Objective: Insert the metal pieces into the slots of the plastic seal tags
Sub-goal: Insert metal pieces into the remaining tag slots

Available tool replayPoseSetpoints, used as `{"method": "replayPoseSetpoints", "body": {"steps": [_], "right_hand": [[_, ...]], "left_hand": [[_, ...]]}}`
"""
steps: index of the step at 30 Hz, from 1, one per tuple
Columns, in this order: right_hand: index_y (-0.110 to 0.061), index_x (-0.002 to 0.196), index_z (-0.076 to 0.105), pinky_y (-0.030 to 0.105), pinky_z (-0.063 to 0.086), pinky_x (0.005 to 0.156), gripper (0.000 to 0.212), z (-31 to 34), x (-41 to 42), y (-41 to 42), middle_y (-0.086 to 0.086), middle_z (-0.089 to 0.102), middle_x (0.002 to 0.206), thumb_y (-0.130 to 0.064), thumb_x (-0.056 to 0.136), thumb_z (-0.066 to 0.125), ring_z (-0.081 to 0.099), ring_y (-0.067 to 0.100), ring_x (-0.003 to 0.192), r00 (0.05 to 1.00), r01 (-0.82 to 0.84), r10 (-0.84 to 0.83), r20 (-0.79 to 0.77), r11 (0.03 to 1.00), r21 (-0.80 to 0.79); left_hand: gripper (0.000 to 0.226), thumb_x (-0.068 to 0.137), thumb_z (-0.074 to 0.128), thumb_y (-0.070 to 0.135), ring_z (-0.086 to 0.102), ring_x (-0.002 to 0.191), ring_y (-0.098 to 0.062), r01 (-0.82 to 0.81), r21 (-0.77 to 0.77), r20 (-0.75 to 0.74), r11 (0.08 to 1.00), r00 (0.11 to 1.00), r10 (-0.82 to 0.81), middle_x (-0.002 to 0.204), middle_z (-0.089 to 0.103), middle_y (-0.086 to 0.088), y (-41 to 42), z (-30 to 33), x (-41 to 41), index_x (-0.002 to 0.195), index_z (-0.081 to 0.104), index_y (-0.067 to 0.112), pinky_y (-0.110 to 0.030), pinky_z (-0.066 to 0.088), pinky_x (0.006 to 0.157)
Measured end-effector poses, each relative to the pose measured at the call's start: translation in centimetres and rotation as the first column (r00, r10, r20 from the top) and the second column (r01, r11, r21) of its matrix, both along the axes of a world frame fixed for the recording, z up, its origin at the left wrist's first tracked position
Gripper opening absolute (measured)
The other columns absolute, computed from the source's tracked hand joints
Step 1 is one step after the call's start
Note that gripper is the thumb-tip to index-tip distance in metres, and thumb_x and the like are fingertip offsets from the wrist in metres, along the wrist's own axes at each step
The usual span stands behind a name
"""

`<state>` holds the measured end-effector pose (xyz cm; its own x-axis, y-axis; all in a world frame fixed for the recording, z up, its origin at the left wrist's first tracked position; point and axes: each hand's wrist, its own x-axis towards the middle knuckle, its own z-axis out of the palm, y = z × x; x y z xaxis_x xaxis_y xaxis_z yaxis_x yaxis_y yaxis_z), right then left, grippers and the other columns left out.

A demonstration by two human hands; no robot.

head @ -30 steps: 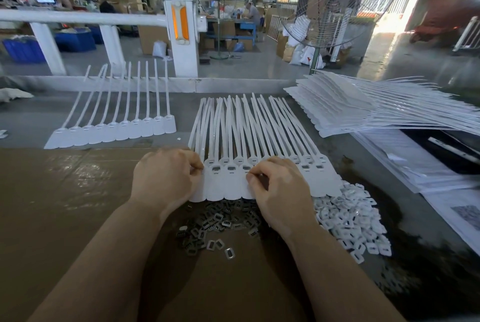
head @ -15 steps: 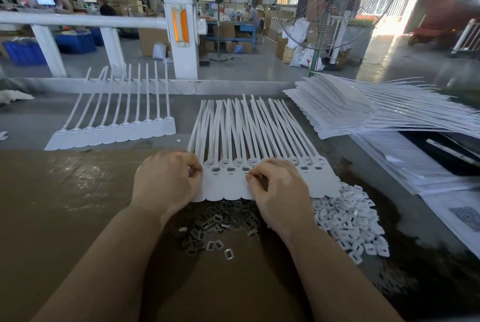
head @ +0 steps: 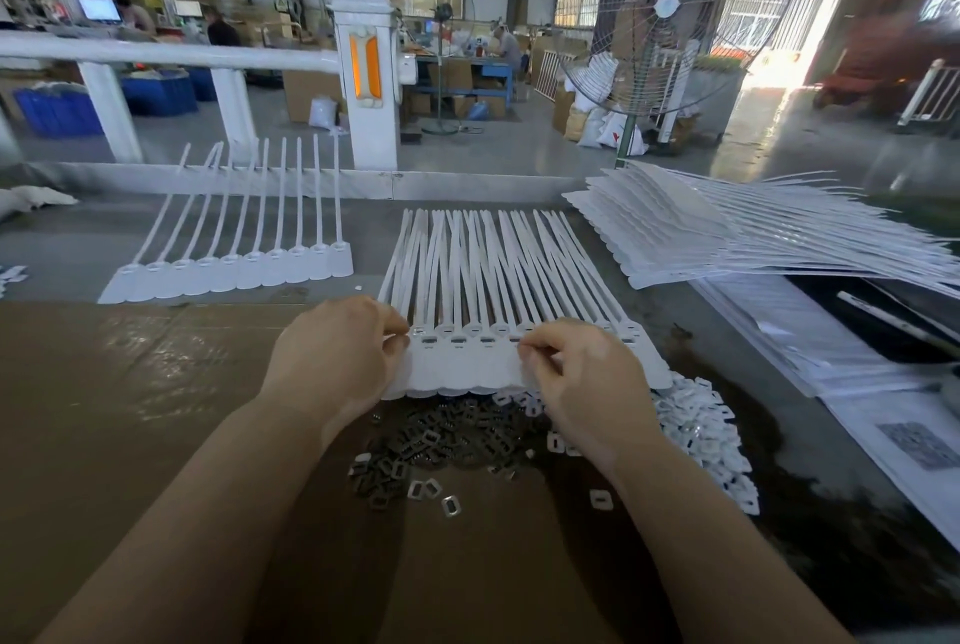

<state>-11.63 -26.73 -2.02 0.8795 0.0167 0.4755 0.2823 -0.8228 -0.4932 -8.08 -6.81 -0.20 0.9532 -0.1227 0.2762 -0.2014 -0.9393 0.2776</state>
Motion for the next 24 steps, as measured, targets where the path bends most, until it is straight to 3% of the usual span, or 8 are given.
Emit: {"method": "replayPoseSetpoints", "body": {"steps": [7, 12, 17, 24], "right_hand": [[-0.010, 0.086, 0.071, 0.029, 0.043, 0.076, 0.011, -0.3, -0.3, -1.8, 0.000, 0.069, 0.085, -0.012, 0.087, 0.061, 0.059, 0.018, 0.082, 0.986, 0.104, -0.106, 0.129, 0.994, 0.024], [-0.006, 0.079, 0.070, 0.029, 0.043, 0.072, 0.006, -0.8, -0.5, -1.9, 0.003, 0.068, 0.078, -0.002, 0.081, 0.066, 0.060, 0.021, 0.075, 0.963, 0.115, -0.121, 0.240, 0.993, 0.042], [-0.005, 0.077, 0.070, 0.032, 0.045, 0.074, 0.005, -1.4, -0.6, -1.9, 0.004, 0.069, 0.080, -0.001, 0.079, 0.068, 0.061, 0.023, 0.078, 0.948, 0.126, -0.137, 0.289, 0.990, 0.057], [-0.006, 0.076, 0.067, 0.044, 0.051, 0.071, 0.007, -1.6, -0.9, -1.7, 0.003, 0.066, 0.079, -0.001, 0.080, 0.066, 0.058, 0.022, 0.076, 0.954, 0.076, -0.092, 0.285, 0.995, 0.065]], "left_hand": [[0.021, 0.093, 0.054, 0.025, 0.048, 0.077, 0.004, 0.305, -0.106, 0.034, 0.946, 0.952, -0.303, 0.091, 0.054, 0.019, -4.2, -0.3, -3.3, 0.108, 0.069, 0.029, -0.011, 0.038, 0.079], [0.027, 0.095, 0.050, 0.030, 0.046, 0.089, 0.001, 0.459, -0.104, 0.014, 0.882, 0.888, -0.460, 0.105, 0.059, 0.014, -6.8, -1.4, -5.2, 0.118, 0.063, 0.031, -0.014, 0.038, 0.087], [0.030, 0.098, 0.042, 0.031, 0.049, 0.105, -0.014, 0.475, -0.002, -0.107, 0.880, 0.875, -0.472, 0.114, 0.056, 0.003, -8.3, -2.3, -5.1, 0.120, 0.062, 0.028, -0.031, 0.041, 0.094], [0.029, 0.096, 0.046, 0.037, 0.047, 0.103, -0.016, 0.434, 0.021, -0.058, 0.900, 0.900, -0.433, 0.108, 0.054, 0.002, -9.0, -2.8, -4.9, 0.117, 0.063, 0.027, -0.031, 0.041, 0.088]]}}
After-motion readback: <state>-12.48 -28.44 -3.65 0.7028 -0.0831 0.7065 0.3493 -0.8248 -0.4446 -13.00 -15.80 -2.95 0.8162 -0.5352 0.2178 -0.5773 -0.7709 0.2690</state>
